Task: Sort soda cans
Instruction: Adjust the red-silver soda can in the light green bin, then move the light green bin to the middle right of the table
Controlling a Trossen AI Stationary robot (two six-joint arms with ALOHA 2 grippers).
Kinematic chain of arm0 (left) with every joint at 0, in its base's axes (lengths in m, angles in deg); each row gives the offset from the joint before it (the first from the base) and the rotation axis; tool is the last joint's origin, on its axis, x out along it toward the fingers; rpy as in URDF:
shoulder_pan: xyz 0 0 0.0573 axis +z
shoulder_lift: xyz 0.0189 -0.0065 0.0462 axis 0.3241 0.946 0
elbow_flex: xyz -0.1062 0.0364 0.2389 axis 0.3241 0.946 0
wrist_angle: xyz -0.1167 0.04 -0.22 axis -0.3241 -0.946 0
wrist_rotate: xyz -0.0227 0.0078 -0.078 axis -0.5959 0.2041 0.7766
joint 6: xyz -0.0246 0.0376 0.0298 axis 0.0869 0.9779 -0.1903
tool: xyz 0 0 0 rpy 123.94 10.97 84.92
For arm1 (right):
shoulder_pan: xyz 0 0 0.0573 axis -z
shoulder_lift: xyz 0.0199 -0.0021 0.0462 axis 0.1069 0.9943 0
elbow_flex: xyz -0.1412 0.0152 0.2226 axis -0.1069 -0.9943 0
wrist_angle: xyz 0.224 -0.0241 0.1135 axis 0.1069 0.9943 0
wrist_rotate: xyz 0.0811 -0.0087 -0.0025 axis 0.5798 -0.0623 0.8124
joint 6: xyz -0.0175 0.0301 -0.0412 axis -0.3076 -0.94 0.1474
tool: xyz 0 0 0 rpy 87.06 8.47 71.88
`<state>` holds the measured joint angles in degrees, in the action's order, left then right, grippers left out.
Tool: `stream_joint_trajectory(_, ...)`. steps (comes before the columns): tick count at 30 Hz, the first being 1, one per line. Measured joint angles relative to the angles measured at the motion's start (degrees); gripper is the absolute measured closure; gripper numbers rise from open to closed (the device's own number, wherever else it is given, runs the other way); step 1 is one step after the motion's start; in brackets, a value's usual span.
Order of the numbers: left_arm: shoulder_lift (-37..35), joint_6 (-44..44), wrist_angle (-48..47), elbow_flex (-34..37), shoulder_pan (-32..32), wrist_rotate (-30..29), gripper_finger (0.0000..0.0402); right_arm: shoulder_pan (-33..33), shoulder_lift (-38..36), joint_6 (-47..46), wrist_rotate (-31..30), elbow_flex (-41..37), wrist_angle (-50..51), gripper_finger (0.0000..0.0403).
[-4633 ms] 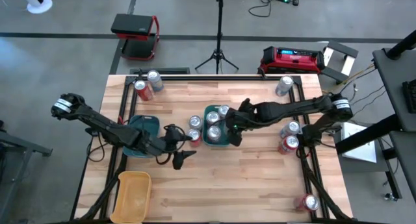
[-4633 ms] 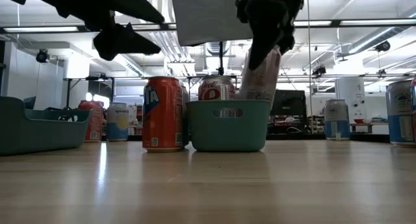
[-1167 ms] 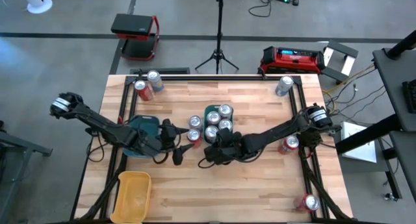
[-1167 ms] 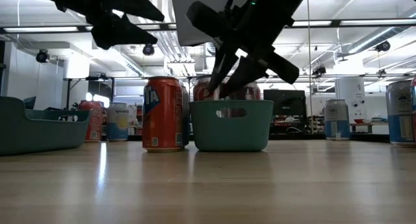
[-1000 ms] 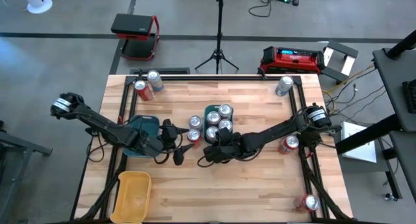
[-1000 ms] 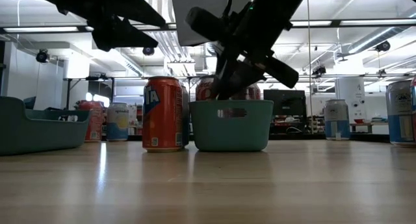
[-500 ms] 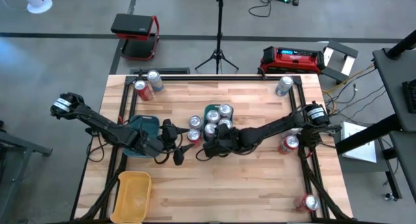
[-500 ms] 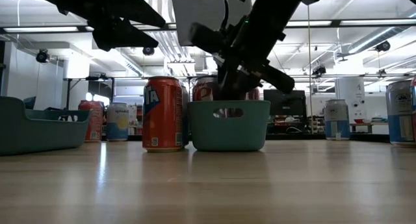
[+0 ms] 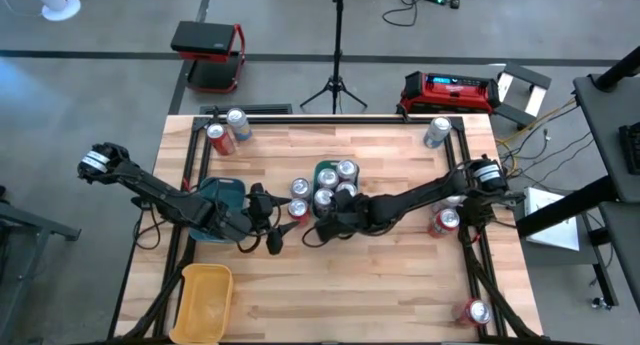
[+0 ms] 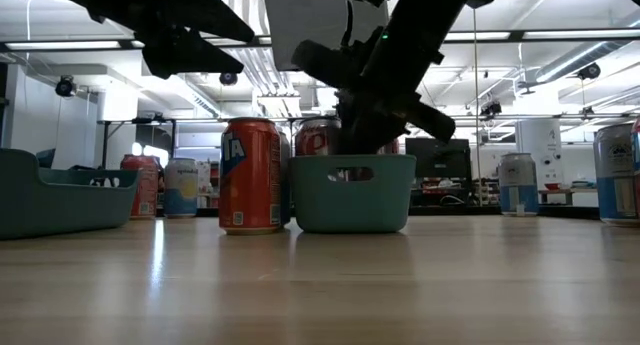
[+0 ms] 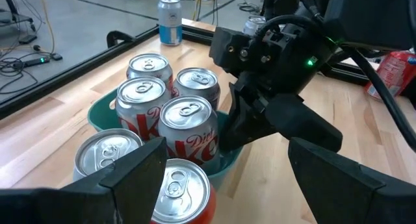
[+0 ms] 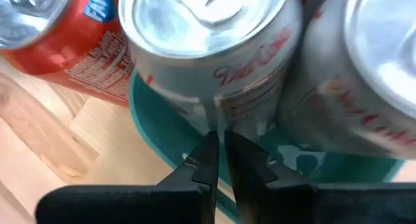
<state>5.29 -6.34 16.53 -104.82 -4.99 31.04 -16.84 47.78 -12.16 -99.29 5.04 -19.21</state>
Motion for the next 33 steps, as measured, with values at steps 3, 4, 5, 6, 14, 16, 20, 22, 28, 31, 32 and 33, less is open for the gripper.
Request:
stream_joint_trajectory(3, -0.01, 0.28, -0.24, 0.00, 0.00, 2.23, 0.0096, -0.04, -1.52, -0.01, 0.12, 0.00, 2.31, 0.0376)
stream_joint_trajectory(4, -0.02, 0.44, -0.24, 0.00, 0.00, 2.84, 0.0096, -0.05, -2.10, 0.03, 0.29, -0.01, 3.68, 0.0376)
stream_joint_trajectory(5, -0.07, 0.46, -0.26, 0.00, 0.00, 3.02, 0.0096, -0.07, -2.40, 0.05, 0.38, -0.01, 5.02, 0.0376)
stream_joint_trajectory(6, -0.13, 0.46, -0.26, 0.00, -0.01, 3.03, 0.0096, -0.08, -2.83, 0.03, 0.34, -0.01, 6.13, 0.0375)
stream_joint_trajectory(14, -0.98, 0.39, -0.66, 0.00, -0.09, 4.48, 0.0096, -1.19, -7.81, 5.23, -0.14, 0.06, 10.90, 0.0374)
stream_joint_trajectory(16, -1.55, 0.90, -0.68, 0.00, -0.18, 8.45, 0.0096, -2.13, -9.48, 7.15, -1.41, 0.06, 12.24, 0.0374)
stream_joint_trajectory(20, -2.88, 1.90, -0.61, 0.00, -0.77, 12.01, 0.0096, -4.91, -11.22, 12.61, -3.32, -0.05, 13.67, 0.0374)
stream_joint_trajectory(22, -3.45, 1.90, -0.79, 0.00, -1.08, 12.08, 0.0096, -6.85, -11.40, 15.44, -3.93, -0.47, 13.54, 0.0374)
stream_joint_trajectory(28, -2.89, -0.95, -2.99, 0.00, -1.99, 13.95, 0.0096, -13.74, -11.03, 26.25, -11.74, -1.70, 13.10, 0.0364)
stream_joint_trajectory(31, -2.08, -2.32, -3.04, 0.00, -2.03, 13.76, 0.0096, -14.62, -11.01, 30.09, -11.73, -2.70, 12.39, 0.0335)
stream_joint_trajectory(32, -1.87, -2.67, -3.13, 0.00, -2.02, 13.43, 0.0096, -14.57, -11.01, 31.54, -11.62, -3.17, 11.86, 0.0322)
stream_joint_trajectory(33, -1.64, -2.93, -3.23, 0.00, -1.99, 13.26, 0.0096, -14.51, -11.01, 33.09, -11.09, -3.60, 11.53, 0.0308)
